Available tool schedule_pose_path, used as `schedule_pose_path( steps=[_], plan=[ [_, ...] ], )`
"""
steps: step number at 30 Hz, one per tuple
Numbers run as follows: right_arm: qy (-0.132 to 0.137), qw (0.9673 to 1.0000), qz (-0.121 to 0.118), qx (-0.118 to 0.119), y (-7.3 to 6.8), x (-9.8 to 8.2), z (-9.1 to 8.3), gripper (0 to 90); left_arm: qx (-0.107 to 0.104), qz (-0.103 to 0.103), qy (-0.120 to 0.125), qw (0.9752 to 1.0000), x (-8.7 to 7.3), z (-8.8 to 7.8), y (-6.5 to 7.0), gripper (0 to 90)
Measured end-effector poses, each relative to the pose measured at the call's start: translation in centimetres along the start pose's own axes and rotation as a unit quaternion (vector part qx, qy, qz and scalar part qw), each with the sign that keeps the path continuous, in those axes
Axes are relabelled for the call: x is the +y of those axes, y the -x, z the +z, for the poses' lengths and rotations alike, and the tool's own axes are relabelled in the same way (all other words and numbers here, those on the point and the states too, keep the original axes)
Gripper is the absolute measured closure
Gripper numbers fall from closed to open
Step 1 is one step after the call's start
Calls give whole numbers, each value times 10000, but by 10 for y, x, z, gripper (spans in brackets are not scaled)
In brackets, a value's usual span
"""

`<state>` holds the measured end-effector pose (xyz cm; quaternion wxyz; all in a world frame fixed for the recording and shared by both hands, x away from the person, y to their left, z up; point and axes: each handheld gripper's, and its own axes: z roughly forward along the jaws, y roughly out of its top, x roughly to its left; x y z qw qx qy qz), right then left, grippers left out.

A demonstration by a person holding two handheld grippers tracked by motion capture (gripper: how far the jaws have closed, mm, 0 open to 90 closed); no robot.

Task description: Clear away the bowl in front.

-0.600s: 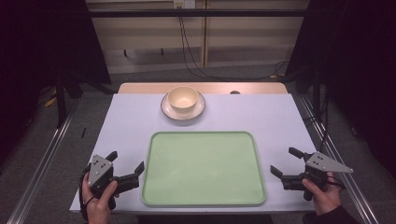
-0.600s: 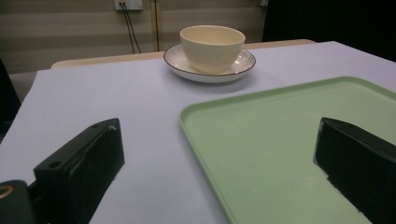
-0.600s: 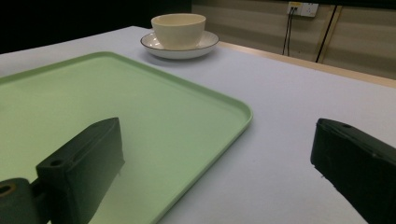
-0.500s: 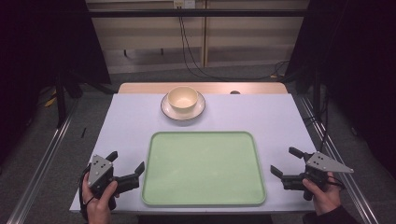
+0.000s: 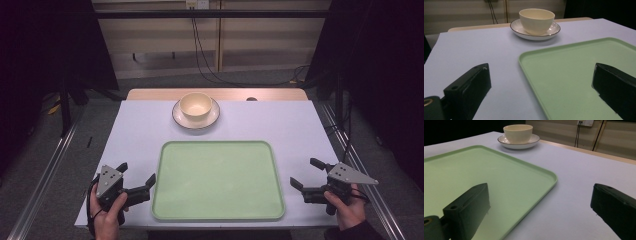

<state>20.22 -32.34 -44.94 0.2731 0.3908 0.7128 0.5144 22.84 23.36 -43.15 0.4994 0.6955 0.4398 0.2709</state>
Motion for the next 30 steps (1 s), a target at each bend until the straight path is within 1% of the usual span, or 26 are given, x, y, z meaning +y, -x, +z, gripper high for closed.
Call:
schedule_pose_path(
  steps=[2,3,6,7,8,10,12,14,15,17,19,21,24,25,26,28,29,30],
  plan=[
    [4,10000,5,-4,0,0,0,17,4,15,9,10000,0,1,1,20],
    [-23,10000,48,23,0,0,0,17,-1,38,-4,10000,1,2,1,19],
    [-6,10000,39,23,0,0,0,17,-19,120,14,9999,2,4,1,18],
    [23,10000,31,23,0,0,0,17,-17,75,23,10000,3,5,2,16],
    [75,10000,30,14,0,0,0,16,6,89,-13,10000,3,6,2,17],
    [91,10000,40,4,0,0,0,15,-42,59,-20,10000,4,10,2,18],
    [104,9999,23,16,0,0,0,15,-64,89,-27,9999,6,12,2,18],
    [144,9999,23,22,-1,0,0,15,-37,81,-16,10000,9,14,3,15],
    [158,9999,34,27,-1,0,0,14,-41,40,1,10000,10,16,3,16],
    [175,9998,41,-8,-1,0,0,13,-96,25,-32,9999,13,19,3,16],
    [182,9998,25,14,-1,-1,0,13,-74,13,-10,10000,14,21,5,14],
    [204,9998,-2,26,-1,-1,0,13,-133,106,17,9999,19,26,6,15],
    [220,9998,-7,10,-1,-1,0,13,-148,137,15,9998,21,30,7,21],
    [227,9997,-12,15,-1,-1,0,12,-271,153,11,9995,24,34,8,27],
    [220,9998,-2,24,-1,-1,0,12,-309,140,13,9994,25,37,9,29],
    [203,9998,-7,66,-1,-1,0,13,-310,124,5,9994,27,40,10,35],
    [208,9998,1,65,-1,-1,0,13,-295,94,52,9995,29,41,11,34],
    [211,9997,-3,75,-1,-1,1,13,-337,83,101,9993,31,43,12,33]
  ],
)
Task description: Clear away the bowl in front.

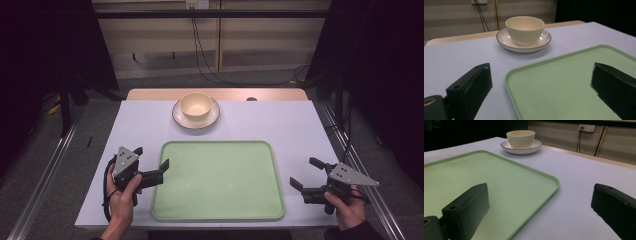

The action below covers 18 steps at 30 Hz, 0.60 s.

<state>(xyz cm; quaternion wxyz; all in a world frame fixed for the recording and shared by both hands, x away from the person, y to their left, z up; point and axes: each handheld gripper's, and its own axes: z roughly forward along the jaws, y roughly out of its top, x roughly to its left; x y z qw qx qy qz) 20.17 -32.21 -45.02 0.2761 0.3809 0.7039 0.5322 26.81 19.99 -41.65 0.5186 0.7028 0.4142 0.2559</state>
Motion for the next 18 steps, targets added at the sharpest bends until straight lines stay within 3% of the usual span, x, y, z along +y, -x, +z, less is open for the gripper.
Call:
schedule_pose_path(
  steps=[2,6,13,16,18],
  plan=[
    [-9,10000,-4,5,0,0,0,13,-7,76,41,10000,5,4,2,32],
    [-32,10000,-39,18,0,0,0,12,-58,29,119,9999,10,11,4,29],
    [24,10000,-53,11,0,-1,0,10,-120,119,18,9999,13,18,1,24],
    [33,10000,-77,46,-1,-1,0,10,-81,253,-67,9996,19,22,-3,20],
    [35,10000,-56,62,-1,-1,0,10,-106,234,1,9997,21,26,-5,20]
  ],
)
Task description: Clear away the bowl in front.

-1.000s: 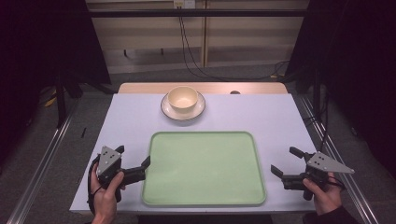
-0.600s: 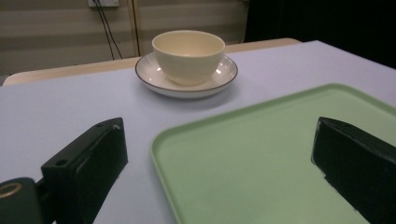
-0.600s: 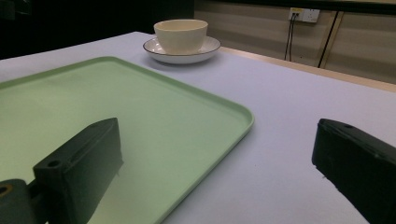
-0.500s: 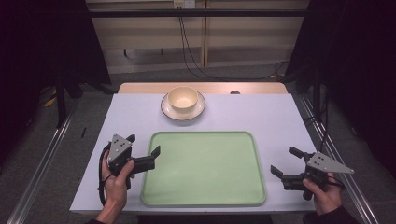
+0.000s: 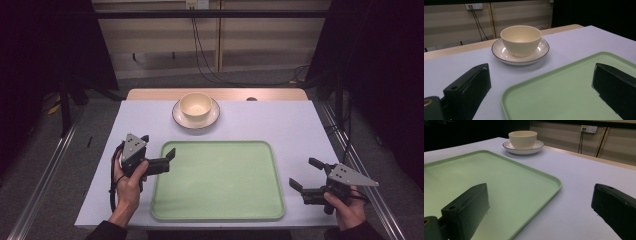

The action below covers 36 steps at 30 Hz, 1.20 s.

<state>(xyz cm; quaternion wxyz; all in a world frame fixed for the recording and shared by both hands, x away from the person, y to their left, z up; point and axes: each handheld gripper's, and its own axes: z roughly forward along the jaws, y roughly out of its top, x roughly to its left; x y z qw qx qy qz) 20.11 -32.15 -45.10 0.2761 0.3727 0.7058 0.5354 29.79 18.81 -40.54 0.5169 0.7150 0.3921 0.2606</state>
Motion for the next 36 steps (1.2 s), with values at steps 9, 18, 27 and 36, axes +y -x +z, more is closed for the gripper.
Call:
schedule_pose_path(
  steps=[9,18,27,36],
  plan=[
    [16,10000,6,0,0,0,0,10,40,50,-177,9998,6,15,-6,27],
    [21,10000,-18,36,0,0,0,9,124,128,-145,9997,18,31,-11,33],
    [79,9999,-53,77,0,0,0,7,17,21,-354,9994,16,55,-18,30],
    [71,9999,-50,88,0,0,0,7,30,162,-453,9988,23,73,-24,27]
  ],
)
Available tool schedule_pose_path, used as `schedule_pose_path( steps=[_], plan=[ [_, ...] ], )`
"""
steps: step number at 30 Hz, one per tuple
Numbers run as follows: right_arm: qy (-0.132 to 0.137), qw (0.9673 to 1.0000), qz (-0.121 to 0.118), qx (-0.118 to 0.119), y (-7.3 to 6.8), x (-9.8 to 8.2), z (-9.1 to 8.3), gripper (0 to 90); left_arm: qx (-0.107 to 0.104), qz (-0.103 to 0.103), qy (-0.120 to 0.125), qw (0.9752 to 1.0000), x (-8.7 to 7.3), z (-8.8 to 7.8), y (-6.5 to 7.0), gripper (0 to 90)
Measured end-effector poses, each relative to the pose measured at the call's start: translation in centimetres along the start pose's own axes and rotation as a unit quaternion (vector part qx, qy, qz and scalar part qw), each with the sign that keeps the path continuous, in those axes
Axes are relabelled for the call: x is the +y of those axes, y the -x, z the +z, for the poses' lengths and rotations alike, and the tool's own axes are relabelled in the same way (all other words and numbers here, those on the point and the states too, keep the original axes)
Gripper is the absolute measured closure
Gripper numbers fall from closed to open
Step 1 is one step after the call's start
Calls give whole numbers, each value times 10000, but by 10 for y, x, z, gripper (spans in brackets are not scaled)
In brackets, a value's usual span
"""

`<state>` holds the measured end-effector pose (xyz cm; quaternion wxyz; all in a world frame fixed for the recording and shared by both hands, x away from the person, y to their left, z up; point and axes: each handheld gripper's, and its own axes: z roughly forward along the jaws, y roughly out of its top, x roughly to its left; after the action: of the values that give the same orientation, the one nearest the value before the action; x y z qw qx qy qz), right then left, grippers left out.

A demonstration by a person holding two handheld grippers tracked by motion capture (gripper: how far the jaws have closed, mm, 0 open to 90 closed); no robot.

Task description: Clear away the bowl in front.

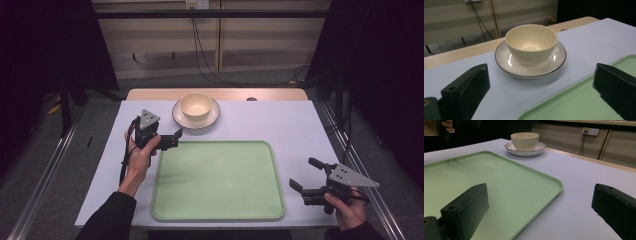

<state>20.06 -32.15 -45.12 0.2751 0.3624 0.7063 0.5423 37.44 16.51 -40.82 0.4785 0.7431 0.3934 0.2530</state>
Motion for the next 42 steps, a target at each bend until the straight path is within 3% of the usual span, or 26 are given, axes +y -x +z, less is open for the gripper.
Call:
schedule_pose_path(
  steps=[11,21,25,32,34,38,42],
  plan=[
    [20,10000,18,-17,0,0,-1,6,53,163,-200,9997,11,24,-6,50],
    [26,10000,15,-19,-1,0,0,6,261,82,-275,9992,20,41,-15,73],
    [28,10000,15,-15,0,0,0,7,218,129,-300,9992,23,45,-17,73],
    [28,10000,21,-7,-1,0,0,7,98,65,-139,9998,29,54,-19,77],
    [16,10000,0,-16,0,-1,0,6,23,96,-211,9997,30,60,-19,76],
    [22,10000,12,-7,0,-1,0,6,62,131,-219,9997,33,66,-19,73],
    [25,10000,-8,4,0,-1,0,6,-72,-39,-350,9994,36,72,-24,97]
  ],
)
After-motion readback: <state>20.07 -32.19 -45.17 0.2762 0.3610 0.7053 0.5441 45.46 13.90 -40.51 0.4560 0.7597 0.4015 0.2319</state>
